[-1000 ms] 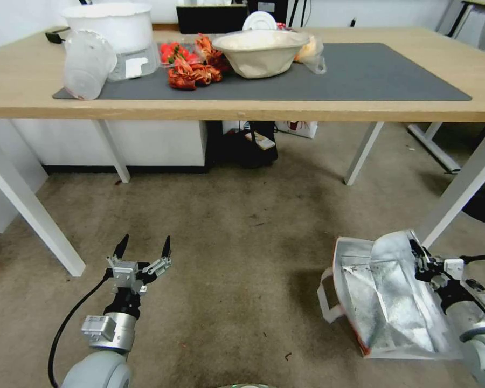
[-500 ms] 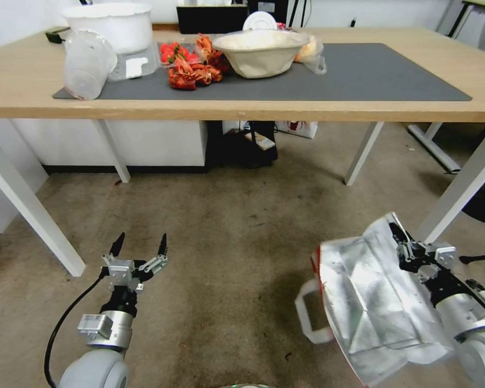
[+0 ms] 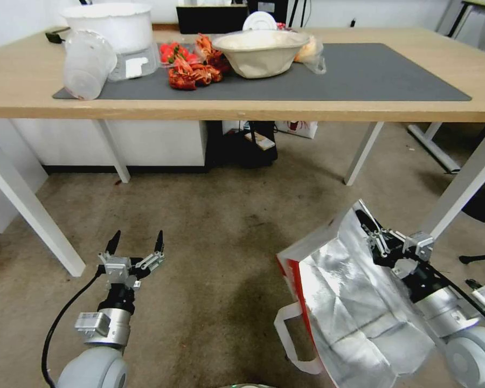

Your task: Pick up the food delivery bag from the floor and place it on the table.

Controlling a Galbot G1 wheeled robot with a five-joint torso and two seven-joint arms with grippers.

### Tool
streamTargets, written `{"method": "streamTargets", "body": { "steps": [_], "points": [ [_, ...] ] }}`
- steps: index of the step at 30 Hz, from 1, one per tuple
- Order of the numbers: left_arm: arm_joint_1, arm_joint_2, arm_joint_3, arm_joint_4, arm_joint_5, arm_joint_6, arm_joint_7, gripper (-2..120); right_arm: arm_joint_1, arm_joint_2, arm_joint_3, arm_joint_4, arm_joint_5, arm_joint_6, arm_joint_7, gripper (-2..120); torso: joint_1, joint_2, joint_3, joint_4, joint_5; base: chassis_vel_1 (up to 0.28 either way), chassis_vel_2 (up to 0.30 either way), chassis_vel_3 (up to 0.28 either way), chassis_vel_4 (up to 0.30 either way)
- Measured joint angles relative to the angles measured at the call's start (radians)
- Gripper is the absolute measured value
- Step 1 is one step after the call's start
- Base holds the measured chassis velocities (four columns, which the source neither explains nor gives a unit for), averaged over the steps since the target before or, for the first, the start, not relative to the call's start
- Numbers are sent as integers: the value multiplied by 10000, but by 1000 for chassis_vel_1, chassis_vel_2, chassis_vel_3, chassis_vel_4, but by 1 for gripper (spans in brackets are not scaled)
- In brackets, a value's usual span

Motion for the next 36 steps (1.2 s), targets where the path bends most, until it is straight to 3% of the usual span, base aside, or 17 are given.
{"method": "streamTargets", "body": {
  "steps": [13, 18, 24, 36],
  "points": [
    [-18, 80, -100, -70, -33, -14, 350, 100, 40, -1031, 964, 459, 2214, -293, -2058, 0, 1, 0, 0, -1, -1, 0, 0, 0, 0],
    [8, 97, -141, -70, 39, -12, 350, 100, 44, -1163, 1149, 460, 2669, -430, -2564, 0, 0, 0, 0, -1, -1, 0, 0, 0, 0],
    [58, 93, -188, -135, 165, -90, 341, 100, 21, -1192, 1390, 395, 3543, -966, -3934, 0, 1, 0, 0, -1, 0, 0, 0, 0, 0],
    [128, 100, -197, -347, 136, -147, 331, 100, 28, -1258, 1683, 415, 4105, -1382, -5031, 0, 1, 1, 0, 0, -1, 0, 0, 0, 0]
  ]
}}
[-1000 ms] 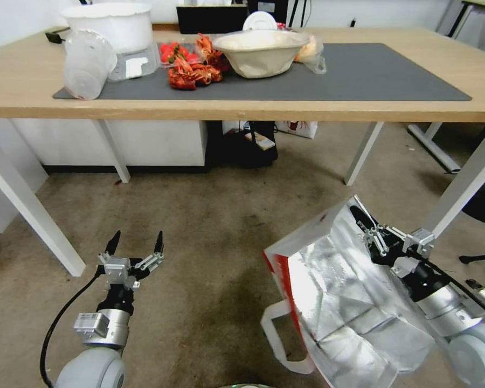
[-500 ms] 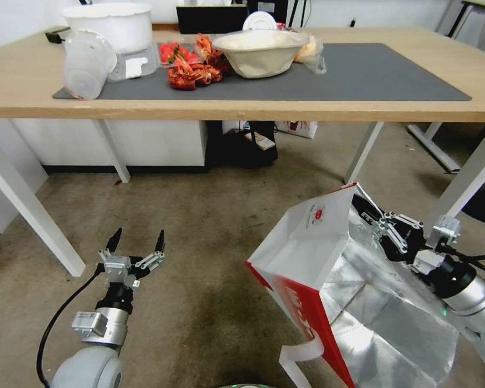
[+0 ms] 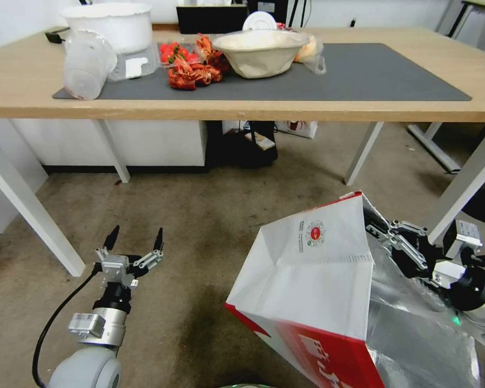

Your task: Pick up the food delivery bag from the floor and place it on the table.

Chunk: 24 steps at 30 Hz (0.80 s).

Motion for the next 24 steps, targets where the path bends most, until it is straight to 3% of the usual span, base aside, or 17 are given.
{"method": "streamTargets", "body": {
  "steps": [12, 24],
  "points": [
    [68, 27, -29, -79, -14, -104, 9, 100, -13, -44, 135, -93, 221, -272, -600, 0, 0, 31, 21, -1, 0, 0, 0, 0, 0],
    [176, 57, 15, -215, -94, -93, -100, 100, -20, 8, 232, -77, 190, -273, -803, 0, 35, 623, 571, -1, 0, 0, 0, 0, 0]
  ]
}}
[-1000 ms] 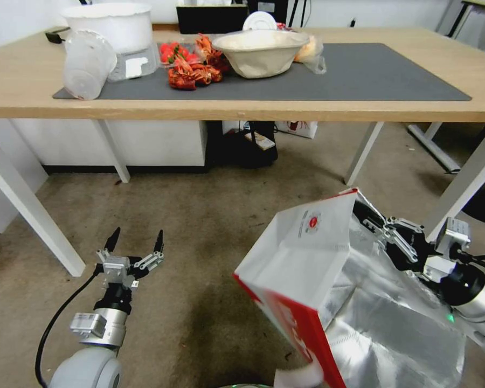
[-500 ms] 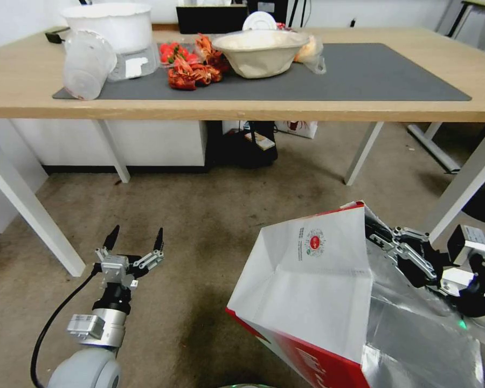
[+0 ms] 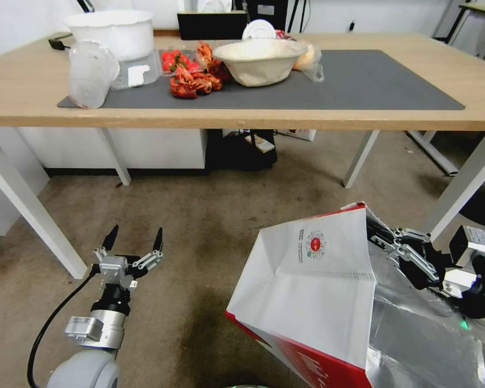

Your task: Pick up the food delivery bag from the floor and place it on the table.

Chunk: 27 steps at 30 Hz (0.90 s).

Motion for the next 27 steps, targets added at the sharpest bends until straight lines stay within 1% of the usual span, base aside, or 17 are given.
{"method": "streamTargets", "body": {
  "steps": [1, 4, 8, 9, 11, 14, 15, 19, 20, 23, 27],
  "points": [
    [0, 0, 0, 0, 0, 0, 0, 100, 0, 0, 0, 0, 0, 0, 0, 0, 0, 0, 0, 0, 0, 0, 0, 0, 0],
    [29, -1, -2, -8, -1, 6, -45, 100, -13, 30, 5, 1, 38, -20, -49, 0, 21, 173, 157, 0, 0, 0, 0, 0, 0],
    [55, -5, -8, -35, 0, 4, -52, 100, -13, 47, 8, 5, 98, -63, -142, 0, 32, 275, 250, 0, 0, 0, 0, 0, 0],
    [83, -5, -13, -64, 0, 3, -52, 100, -7, 58, 25, -1, 108, -86, -213, 0, 49, 364, 320, 1, 0, 0, 0, 0, 0],
    [90, -5, -19, -75, 0, 3, -52, 100, -12, 64, 26, -1, 119, -90, -214, 0, 61, 407, 351, 1, 0, 0, 0, 0, 0],
    [111, -11, -24, -89, -1, 3, -51, 100, -25, 94, 55, 18, 170, -97, -214, 0, 90, 597, 515, 0, 0, 0, 0, 0, 0],
    [111, -11, -24, -89, -1, 3, -51, 100, -25, 94, 55, 18, 170, -97, -214, 0, 90, 597, 515, 0, 0, 0, 0, 0, 0],
    [133, -26, -10, -122, -1, 2, -41, 100, -48, 133, 74, 35, 181, -100, -214, 0, 128, 788, 669, 0, 0, 0, 0, 0, 0],
    [133, -26, -10, -122, -1, 2, -41, 100, -48, 133, 74, 35, 181, -100, -214, 0, 128, 788, 669, 0, 0, 0, 0, 0, 0],
    [157, -28, -15, -141, 0, -4, -36, 100, -57, 155, 77, 60, 188, -100, -214, 0, 184, 959, 782, 0, 0, 0, 0, 0, 0],
    [176, -28, -26, -157, -1, -16, -35, 100, -50, 152, 83, 66, 209, -100, -214, 0, 202, 1078, 885, 0, 0, 0, 0, 0, 0]
  ]
}}
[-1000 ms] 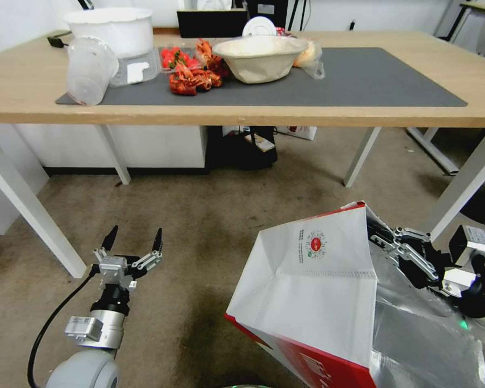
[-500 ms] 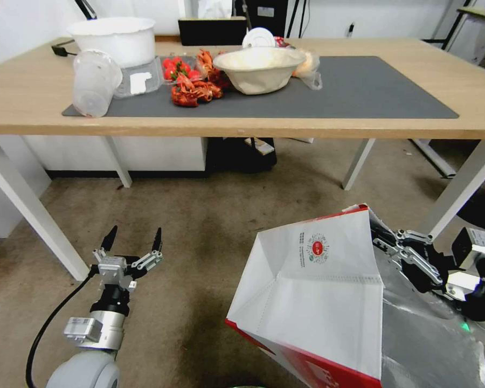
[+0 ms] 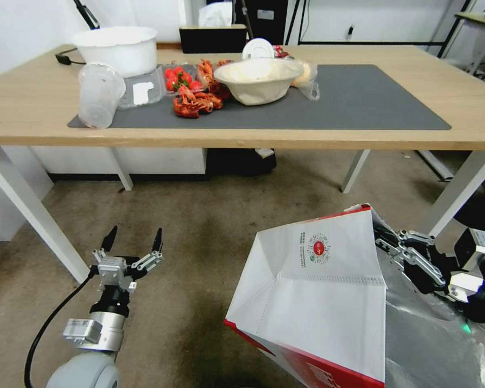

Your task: Pick up the food delivery bag from the floor and place it on the table.

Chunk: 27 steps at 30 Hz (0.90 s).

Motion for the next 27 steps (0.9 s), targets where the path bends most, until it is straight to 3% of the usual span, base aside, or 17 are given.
{"method": "streamTargets", "body": {
  "steps": [27],
  "points": [
    [146, 16, -18, -222, 55, 129, -19, 100, -50, -2, 70, 117, 100, -10, 75, 0, 279, 1097, 822, 0, -1, 0, 0, 0, 0]
  ]
}}
